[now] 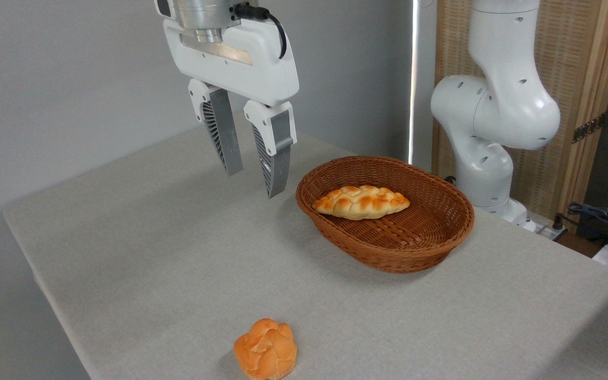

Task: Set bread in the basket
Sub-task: 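Lower the open gripper down over the round orange bun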

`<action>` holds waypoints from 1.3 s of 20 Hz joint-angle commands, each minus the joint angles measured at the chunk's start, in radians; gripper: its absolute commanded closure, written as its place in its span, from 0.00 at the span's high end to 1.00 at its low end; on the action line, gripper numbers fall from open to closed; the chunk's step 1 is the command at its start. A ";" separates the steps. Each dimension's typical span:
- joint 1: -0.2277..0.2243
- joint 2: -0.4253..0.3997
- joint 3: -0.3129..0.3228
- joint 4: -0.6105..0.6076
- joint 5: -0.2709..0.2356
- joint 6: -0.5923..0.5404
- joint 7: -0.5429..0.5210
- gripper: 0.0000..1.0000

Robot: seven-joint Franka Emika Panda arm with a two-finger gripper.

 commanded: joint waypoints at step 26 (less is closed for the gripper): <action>0.002 -0.030 0.042 -0.526 0.008 0.708 0.001 1.00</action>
